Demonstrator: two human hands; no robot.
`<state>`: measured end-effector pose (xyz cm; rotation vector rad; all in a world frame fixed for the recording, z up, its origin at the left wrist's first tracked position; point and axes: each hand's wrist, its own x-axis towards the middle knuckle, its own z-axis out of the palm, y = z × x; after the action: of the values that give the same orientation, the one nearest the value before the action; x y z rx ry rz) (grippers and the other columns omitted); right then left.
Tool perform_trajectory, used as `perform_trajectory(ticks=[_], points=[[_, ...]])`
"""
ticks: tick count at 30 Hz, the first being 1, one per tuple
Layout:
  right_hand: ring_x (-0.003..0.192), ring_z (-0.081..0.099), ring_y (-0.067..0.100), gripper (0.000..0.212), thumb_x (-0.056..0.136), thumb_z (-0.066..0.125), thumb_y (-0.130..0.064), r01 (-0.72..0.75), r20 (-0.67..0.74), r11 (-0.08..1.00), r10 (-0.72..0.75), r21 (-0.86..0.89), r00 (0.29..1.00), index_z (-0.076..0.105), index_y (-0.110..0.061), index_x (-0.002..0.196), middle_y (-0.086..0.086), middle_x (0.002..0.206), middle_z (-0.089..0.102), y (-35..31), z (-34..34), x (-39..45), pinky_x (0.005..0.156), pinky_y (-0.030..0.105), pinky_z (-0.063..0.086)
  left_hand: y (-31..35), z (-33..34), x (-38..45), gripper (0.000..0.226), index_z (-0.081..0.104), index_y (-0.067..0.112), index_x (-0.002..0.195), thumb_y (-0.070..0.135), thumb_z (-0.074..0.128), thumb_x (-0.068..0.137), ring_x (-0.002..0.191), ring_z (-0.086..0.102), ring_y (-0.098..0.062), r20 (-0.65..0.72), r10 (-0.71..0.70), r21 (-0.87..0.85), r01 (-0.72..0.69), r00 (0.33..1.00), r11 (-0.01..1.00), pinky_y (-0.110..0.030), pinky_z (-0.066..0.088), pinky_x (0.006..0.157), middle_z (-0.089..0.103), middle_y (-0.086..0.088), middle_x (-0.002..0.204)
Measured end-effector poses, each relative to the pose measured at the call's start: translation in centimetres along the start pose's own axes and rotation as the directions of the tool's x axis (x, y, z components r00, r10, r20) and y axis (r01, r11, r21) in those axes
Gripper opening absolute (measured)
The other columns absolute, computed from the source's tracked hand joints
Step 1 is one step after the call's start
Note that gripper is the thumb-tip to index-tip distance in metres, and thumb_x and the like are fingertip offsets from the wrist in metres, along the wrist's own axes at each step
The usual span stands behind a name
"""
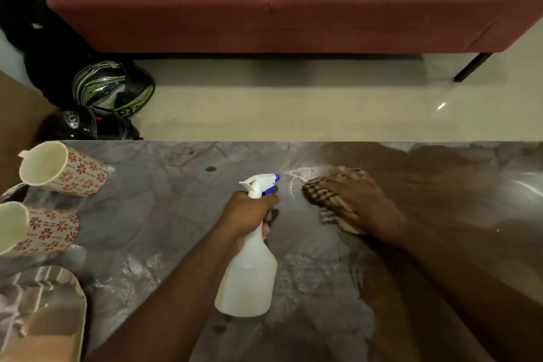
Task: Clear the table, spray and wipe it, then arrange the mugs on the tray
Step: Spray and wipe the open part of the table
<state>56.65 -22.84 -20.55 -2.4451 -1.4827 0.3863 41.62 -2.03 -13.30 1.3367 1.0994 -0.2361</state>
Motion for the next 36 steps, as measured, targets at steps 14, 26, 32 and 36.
perform_trajectory(ticks=[14,26,32,36], points=[[0.132,0.043,0.029,0.050,0.093,0.038,-0.045,0.142,0.007,0.987,-0.142,-0.075,0.990,0.046,-0.021,0.136,0.006,0.138,0.054,-8.3,2.8,0.0,0.113,0.044,0.021,-2.5,-3.1,-2.3,0.013,0.067,0.010,0.089,0.022,0.066,0.090,0.034,0.049,-0.012,0.117,-0.015,-0.084,0.025,0.993,0.996,-0.019,0.039,0.038,0.064,-0.013,0.071],[0.135,0.037,0.027,0.050,0.090,0.046,-0.040,0.009,-0.024,0.998,-0.011,-0.068,1.000,0.051,-0.018,0.134,0.004,0.140,0.051,-9.5,3.4,-5.4,0.113,0.046,0.021,-5.4,-0.6,-4.2,0.009,0.069,0.018,0.090,0.027,0.069,0.088,0.038,0.046,-0.015,0.123,0.052,-0.066,-0.044,0.991,0.997,-0.021,0.040,0.040,0.064,-0.007,0.064],[0.140,0.028,0.027,0.051,0.093,0.053,-0.034,-0.538,-0.236,0.843,0.525,0.010,0.818,0.043,-0.016,0.140,0.007,0.146,0.044,-6.7,2.7,-4.0,0.114,0.047,0.018,-7.9,0.3,-5.5,0.006,0.066,0.025,0.090,0.020,0.067,0.086,0.034,0.046,-0.011,0.029,0.060,-0.021,-0.060,0.998,0.998,-0.020,0.039,0.038,0.058,0.004,0.047],[0.140,0.030,0.025,0.048,0.094,0.047,-0.033,-0.350,-0.166,0.936,0.343,-0.018,0.925,0.042,-0.021,0.140,0.003,0.145,0.045,-12.9,5.8,-5.1,0.114,0.044,0.017,-10.3,0.8,-7.6,0.013,0.071,0.008,0.085,0.019,0.067,0.082,0.035,0.047,-0.017,0.085,-0.013,0.026,0.011,0.996,1.000,-0.023,0.040,0.040,0.066,-0.007,0.058]])
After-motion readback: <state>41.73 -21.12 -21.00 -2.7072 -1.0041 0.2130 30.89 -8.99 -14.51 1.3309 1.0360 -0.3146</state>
